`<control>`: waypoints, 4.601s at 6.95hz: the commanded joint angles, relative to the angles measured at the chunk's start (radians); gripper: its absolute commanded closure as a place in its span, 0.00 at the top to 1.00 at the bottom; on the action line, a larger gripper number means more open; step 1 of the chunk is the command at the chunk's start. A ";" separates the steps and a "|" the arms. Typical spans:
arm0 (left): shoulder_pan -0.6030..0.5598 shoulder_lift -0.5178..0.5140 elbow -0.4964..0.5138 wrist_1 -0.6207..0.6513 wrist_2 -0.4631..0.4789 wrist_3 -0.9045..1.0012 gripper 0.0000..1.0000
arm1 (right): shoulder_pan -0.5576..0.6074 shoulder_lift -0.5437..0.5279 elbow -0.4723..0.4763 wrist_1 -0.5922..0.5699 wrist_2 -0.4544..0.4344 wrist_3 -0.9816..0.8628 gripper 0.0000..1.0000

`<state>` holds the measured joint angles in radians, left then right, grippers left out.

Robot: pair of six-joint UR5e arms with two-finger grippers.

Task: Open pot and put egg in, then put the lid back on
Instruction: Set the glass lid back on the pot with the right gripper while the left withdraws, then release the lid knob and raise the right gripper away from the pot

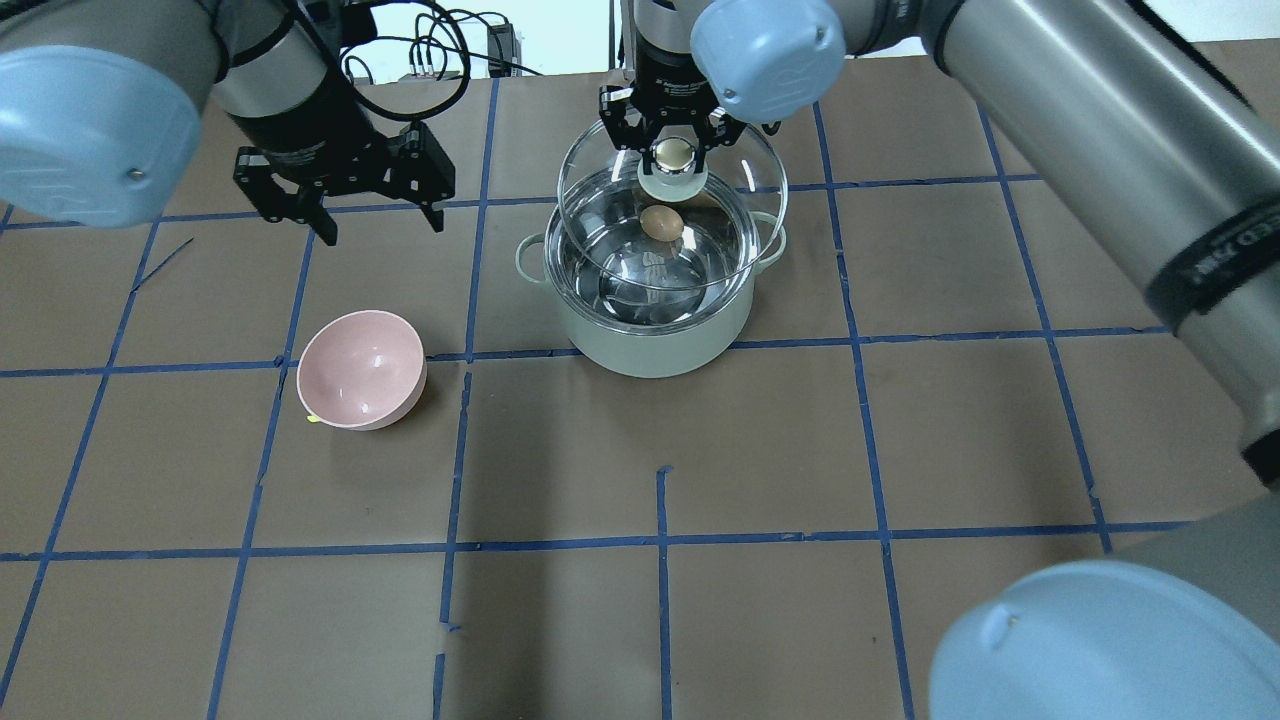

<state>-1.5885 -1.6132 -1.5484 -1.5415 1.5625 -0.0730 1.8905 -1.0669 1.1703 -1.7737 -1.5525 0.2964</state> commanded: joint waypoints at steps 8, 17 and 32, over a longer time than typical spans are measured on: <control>0.045 0.075 0.022 -0.112 0.030 0.107 1.00 | 0.032 0.056 0.037 -0.082 -0.012 0.055 0.04; 0.047 0.075 0.024 -0.111 0.028 0.105 1.00 | 0.035 0.047 0.060 -0.070 -0.012 0.039 0.04; 0.039 0.076 0.017 -0.111 0.019 0.099 1.00 | -0.296 -0.417 0.361 0.171 0.002 -0.210 0.96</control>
<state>-1.5482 -1.5370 -1.5303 -1.6521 1.5816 0.0261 1.6721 -1.3793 1.4120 -1.6027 -1.5535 0.1334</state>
